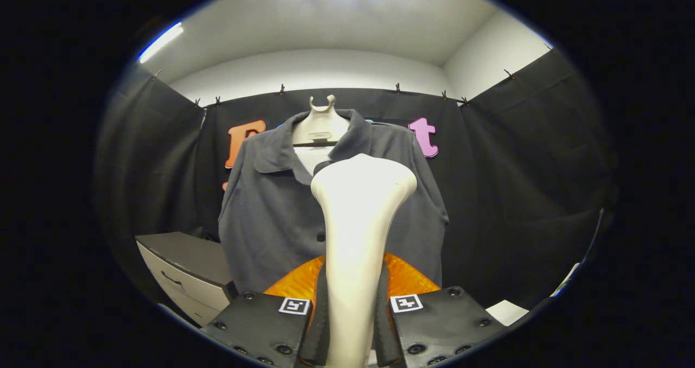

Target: Iron the clothes twice with a garment steamer, once on the left side and once on the right side.

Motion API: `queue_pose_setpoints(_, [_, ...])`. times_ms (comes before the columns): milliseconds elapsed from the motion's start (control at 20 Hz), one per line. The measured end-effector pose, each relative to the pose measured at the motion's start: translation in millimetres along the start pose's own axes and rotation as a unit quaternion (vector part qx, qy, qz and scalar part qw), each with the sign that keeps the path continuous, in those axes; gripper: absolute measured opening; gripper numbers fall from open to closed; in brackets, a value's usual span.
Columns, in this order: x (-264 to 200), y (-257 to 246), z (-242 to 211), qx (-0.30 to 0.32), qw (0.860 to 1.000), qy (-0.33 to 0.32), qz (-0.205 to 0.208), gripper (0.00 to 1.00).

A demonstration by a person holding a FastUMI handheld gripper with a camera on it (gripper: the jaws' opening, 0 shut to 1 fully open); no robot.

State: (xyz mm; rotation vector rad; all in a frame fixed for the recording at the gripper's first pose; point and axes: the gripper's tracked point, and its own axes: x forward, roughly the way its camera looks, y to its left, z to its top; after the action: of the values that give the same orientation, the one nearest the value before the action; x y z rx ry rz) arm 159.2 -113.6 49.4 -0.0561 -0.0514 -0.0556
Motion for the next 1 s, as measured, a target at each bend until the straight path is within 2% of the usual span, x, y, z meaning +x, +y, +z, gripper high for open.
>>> queue_pose_setpoints(300, [42.6, -14.0, 2.3, -0.006, 1.0, 0.001, 0.01, 0.4])
queue_pose_setpoints(550, [73.8, -23.0, -12.9, -0.001, 1.0, 0.022, 0.004, 0.4])
queue_pose_setpoints(1000, [88.5, -25.0, -23.4, 0.003, 1.0, 0.031, 0.0, 0.4])
